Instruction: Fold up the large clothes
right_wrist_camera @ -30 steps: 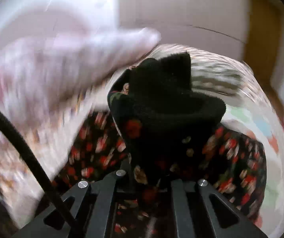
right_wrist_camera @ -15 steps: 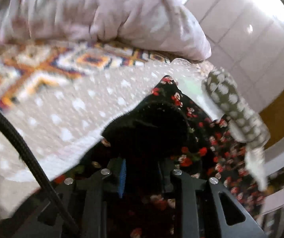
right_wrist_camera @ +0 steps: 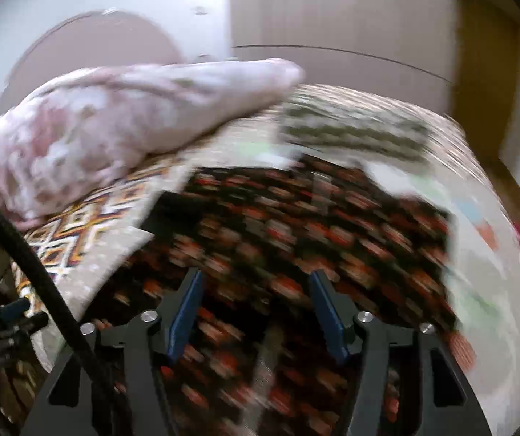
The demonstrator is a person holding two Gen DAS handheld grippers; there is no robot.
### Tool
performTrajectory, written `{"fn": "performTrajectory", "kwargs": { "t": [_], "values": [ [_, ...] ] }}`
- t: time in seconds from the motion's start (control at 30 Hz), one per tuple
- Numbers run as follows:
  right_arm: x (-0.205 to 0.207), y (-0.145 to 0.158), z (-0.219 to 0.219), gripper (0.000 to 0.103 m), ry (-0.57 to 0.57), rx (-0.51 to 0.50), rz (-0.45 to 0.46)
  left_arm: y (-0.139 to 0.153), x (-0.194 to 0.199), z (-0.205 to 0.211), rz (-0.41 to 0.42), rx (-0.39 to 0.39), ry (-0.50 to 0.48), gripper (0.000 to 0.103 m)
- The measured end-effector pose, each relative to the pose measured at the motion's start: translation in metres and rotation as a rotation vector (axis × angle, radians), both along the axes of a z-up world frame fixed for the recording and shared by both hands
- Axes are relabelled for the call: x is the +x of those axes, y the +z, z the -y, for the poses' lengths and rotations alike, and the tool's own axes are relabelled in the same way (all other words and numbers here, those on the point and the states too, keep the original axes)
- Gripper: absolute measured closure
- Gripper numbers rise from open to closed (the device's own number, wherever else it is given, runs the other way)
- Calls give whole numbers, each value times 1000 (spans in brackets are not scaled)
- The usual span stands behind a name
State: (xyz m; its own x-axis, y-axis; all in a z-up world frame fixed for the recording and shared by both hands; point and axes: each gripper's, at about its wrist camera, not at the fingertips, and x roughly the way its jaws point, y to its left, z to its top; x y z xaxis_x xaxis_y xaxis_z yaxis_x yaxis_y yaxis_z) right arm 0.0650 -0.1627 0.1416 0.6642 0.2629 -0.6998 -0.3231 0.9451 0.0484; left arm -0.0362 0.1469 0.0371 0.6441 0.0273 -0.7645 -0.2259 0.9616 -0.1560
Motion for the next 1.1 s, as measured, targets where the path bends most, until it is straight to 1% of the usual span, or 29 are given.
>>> {"fn": "performTrajectory", "kwargs": {
  "t": [0.07, 0.1, 0.17, 0.3, 0.37, 0.47, 0.63, 0.73, 0.8, 0.87, 0.97, 1.03, 1.1],
  "values": [
    [-18, -6, 47, 34, -118, 7, -8, -2, 0, 15, -14, 41, -26, 30],
    [-23, -8, 63, 33, -157, 17, -16, -2, 0, 21, -20, 56, -38, 30],
    [-39, -17, 104, 33, -261, 52, -48, -4, 1, 34, -36, 89, -60, 30],
    [-61, -27, 152, 33, -393, 76, -61, -4, -2, 55, -42, 137, -98, 30],
    [-72, -31, 165, 32, -431, 100, -56, -3, -4, 63, -43, 154, -114, 30],
    [-82, -39, 173, 30, -459, 122, -56, -2, -8, 70, -48, 171, -126, 30],
    [-86, -57, 185, 30, -521, 172, -88, -1, -12, 69, -52, 182, -122, 30],
    [-88, -62, 192, 29, -546, 186, -98, -3, -12, 66, -57, 188, -114, 30],
    [-89, -63, 200, 28, -562, 195, -99, -5, -11, 61, -64, 183, -106, 30],
    [-91, -63, 208, 24, -580, 210, -96, -8, -8, 51, -72, 164, -93, 30],
    [-93, -67, 220, 22, -590, 239, -114, -13, -4, 27, -74, 118, -55, 29],
    [-93, -74, 227, 22, -581, 265, -148, -18, -2, 7, -73, 65, -25, 27],
    [-94, -85, 233, 22, -563, 305, -186, -26, 0, -13, -74, -17, -16, 26]
  ]
}}
